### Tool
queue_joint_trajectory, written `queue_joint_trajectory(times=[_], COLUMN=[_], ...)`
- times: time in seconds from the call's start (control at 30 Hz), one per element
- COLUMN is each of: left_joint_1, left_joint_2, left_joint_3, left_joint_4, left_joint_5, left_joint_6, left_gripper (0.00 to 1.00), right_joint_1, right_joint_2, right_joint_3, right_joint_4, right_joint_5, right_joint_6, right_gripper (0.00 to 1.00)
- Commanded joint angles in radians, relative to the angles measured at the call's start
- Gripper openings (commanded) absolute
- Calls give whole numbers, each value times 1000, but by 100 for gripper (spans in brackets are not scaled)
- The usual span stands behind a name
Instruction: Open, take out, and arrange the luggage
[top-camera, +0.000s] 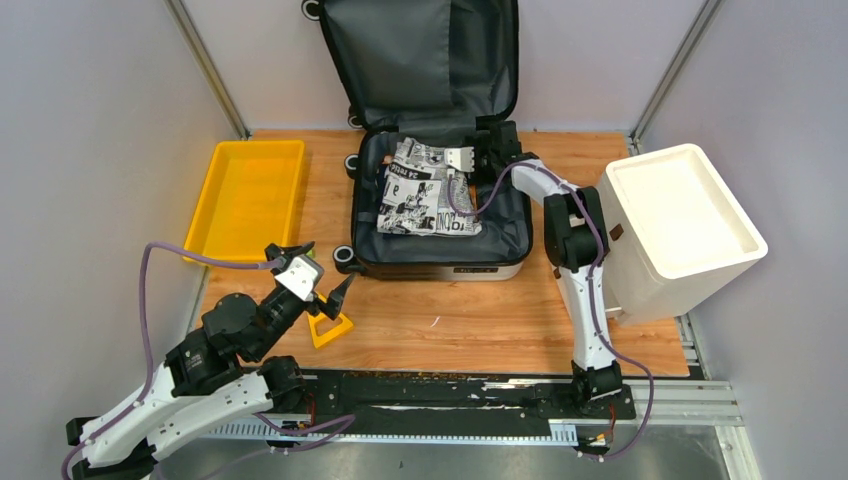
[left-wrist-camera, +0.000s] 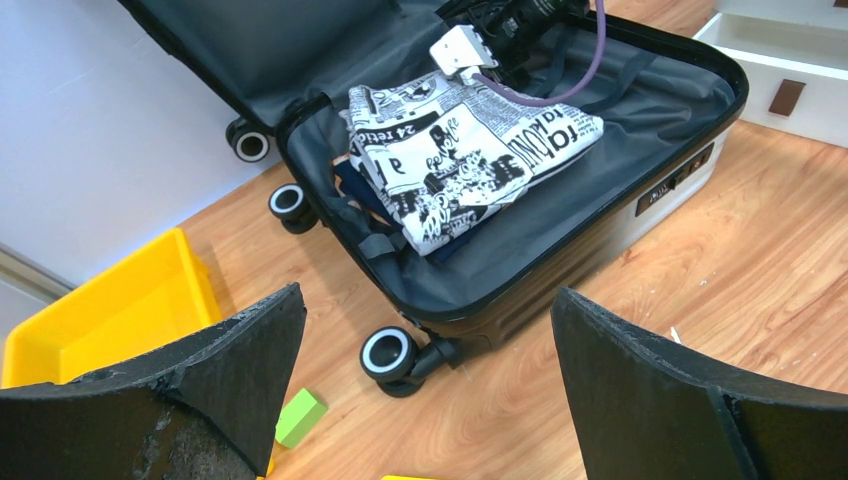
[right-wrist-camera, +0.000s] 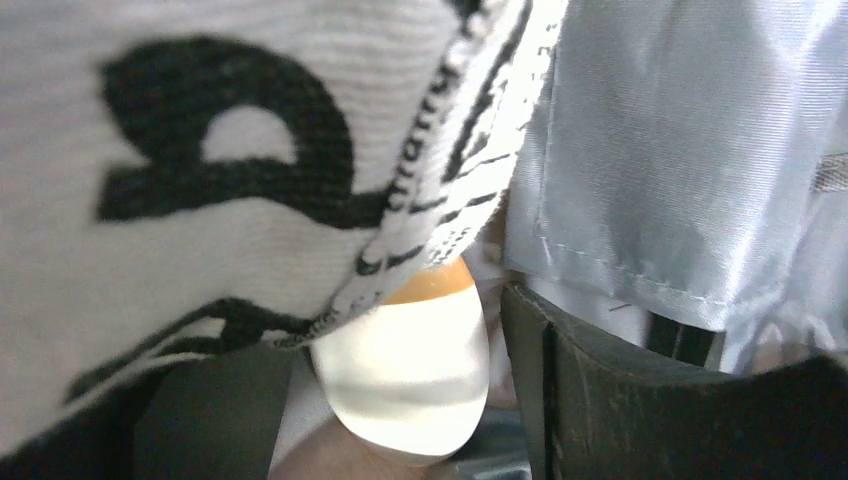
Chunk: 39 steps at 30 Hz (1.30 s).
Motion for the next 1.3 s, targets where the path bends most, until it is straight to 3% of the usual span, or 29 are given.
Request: queue_joint_trajectory(times=[0.0, 0.1, 0.23, 0.37, 0.8, 1.27], left_joint_1=[-2, -2, -2, -2, -2, -2], left_joint_2=[7, 7, 6, 4, 2, -6], left_joint_3=[-5, -4, -5, -5, -5, -11], left_joint_4=[37, 37, 36, 34, 35, 41], left_joint_5=[6, 9, 6, 5, 8, 12], left_joint_6=[23, 23, 22, 22, 23, 28], left_gripper=[100, 100, 100, 100, 100, 100], right_joint_1=[-28, -28, -26, -28, -18, -13], right_joint_2=[58, 52, 50, 30, -146, -296], right_joint_3=[-77, -87, -98, -154, -376, -470], right_joint_4=[142, 142, 145, 226, 522, 510], right_joint_5=[119, 105, 114, 136, 137, 1], right_joint_6=[18, 25, 17, 7, 7, 139], right_gripper=[80, 68, 33, 21, 10, 9])
